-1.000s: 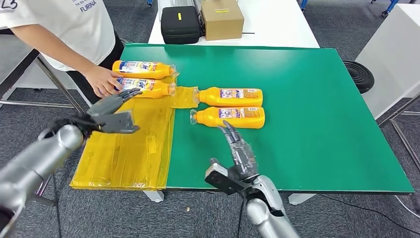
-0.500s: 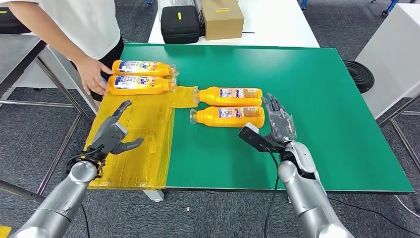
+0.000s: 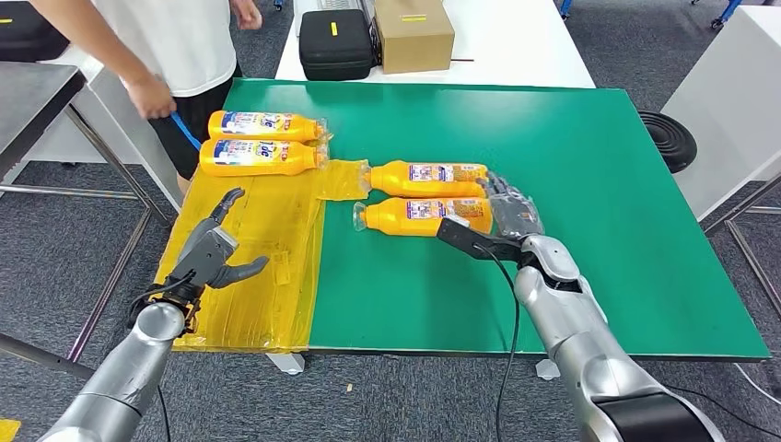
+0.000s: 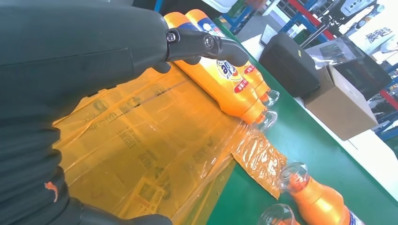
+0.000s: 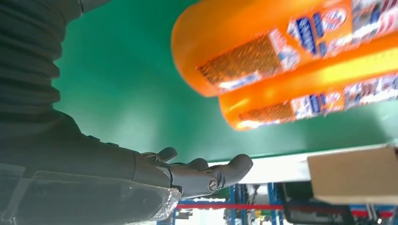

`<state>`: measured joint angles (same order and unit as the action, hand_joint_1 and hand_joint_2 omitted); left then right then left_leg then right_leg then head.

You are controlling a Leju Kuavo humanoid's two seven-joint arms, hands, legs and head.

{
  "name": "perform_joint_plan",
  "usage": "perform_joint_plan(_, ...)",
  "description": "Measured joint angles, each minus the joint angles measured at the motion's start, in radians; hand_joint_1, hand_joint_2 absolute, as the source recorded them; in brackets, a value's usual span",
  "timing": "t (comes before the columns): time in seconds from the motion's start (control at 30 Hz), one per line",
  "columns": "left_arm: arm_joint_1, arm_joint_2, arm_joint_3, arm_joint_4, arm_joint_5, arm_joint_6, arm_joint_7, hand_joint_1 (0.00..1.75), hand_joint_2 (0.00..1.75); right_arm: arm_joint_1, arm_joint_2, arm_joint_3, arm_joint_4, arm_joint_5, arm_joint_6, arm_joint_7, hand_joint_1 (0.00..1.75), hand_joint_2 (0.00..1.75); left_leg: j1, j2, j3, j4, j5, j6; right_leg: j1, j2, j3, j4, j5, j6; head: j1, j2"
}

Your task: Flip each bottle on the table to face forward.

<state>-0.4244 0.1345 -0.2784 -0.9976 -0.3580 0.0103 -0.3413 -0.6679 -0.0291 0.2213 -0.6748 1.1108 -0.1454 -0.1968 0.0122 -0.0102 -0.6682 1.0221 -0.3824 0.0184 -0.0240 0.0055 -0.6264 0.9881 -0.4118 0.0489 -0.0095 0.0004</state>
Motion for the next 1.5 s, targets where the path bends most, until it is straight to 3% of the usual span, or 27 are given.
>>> perform_joint_plan(0.7, -0.01, -0.027, 0.006, 0.026, -0.021, 0.011, 0.014, 0.0, 1.75, -0.126, 0.059, 0.067, 0.166, -0.005, 0.067, 0.013, 0.0, 1.75, 0.0, 0.0, 0.0, 0.0, 0.0, 0.0, 0.0, 0.0, -0.001, 0.0, 0.0, 0.0, 0.0, 0.0)
perform_joint_plan(1.5, -0.039, -0.049, 0.002, 0.103, -0.024, 0.011, 0.018, 0.0, 1.75, -0.183, 0.015, 0.036, 0.3, -0.071, 0.133, 0.118, 0.0, 1.75, 0.0, 0.0, 0.0, 0.0, 0.0, 0.0, 0.0, 0.0, -0.001, 0.0, 0.0, 0.0, 0.0, 0.0)
